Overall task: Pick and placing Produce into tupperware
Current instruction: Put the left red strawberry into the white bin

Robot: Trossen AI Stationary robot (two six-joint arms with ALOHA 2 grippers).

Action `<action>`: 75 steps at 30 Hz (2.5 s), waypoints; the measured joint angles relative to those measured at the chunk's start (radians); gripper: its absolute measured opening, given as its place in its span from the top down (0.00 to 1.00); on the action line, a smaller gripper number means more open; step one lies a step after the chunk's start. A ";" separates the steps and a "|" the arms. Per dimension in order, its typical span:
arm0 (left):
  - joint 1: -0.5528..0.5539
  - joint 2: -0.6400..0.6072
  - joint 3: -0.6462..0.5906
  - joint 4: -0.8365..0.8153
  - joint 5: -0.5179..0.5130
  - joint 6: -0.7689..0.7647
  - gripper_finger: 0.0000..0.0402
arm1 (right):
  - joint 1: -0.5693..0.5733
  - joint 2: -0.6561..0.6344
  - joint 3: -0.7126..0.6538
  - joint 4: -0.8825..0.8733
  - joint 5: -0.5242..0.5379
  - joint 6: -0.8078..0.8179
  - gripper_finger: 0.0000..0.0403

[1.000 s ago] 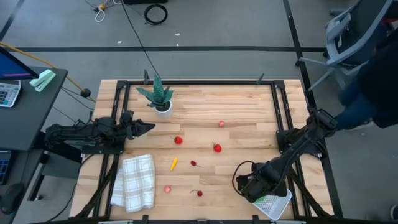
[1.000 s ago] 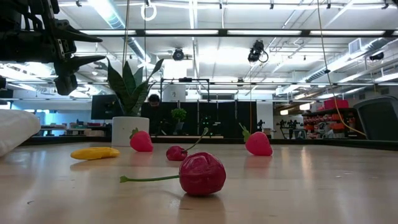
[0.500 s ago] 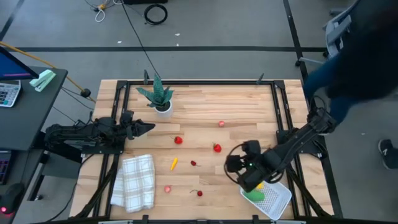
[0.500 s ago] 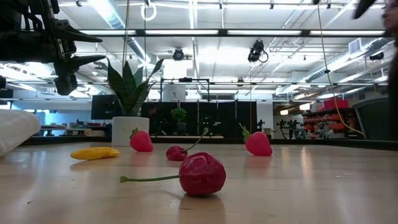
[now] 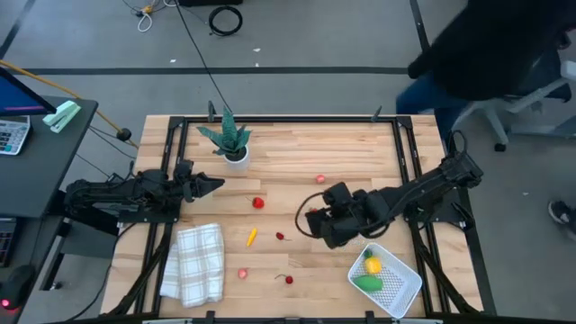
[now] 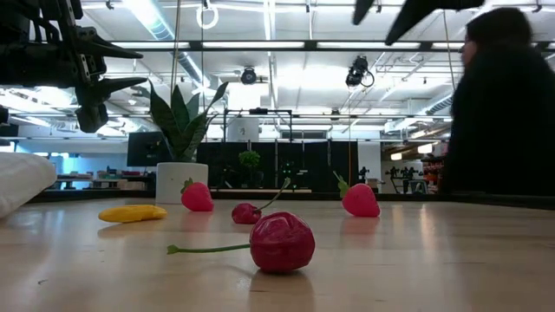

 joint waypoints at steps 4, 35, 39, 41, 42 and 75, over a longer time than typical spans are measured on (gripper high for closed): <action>0.000 0.000 0.000 0.006 -0.016 0.028 0.63 | -0.018 0.000 0.000 0.096 -0.001 -0.042 0.40; 0.009 0.000 0.000 0.022 0.018 -0.042 0.63 | -0.011 0.006 0.000 0.132 0.026 0.004 0.43; 0.008 0.038 0.003 -0.054 0.166 0.052 0.61 | -0.015 0.006 0.000 0.132 0.026 0.004 0.44; 0.009 0.093 0.004 -0.059 0.171 0.092 0.58 | -0.021 0.006 0.000 0.131 0.027 0.004 0.44; 0.010 0.123 0.004 -0.061 0.172 0.110 0.56 | -0.022 0.006 0.000 0.132 0.026 0.004 0.44; 0.085 1.161 0.301 0.020 0.258 -0.151 0.38 | -0.030 0.005 0.000 0.188 0.031 0.013 0.44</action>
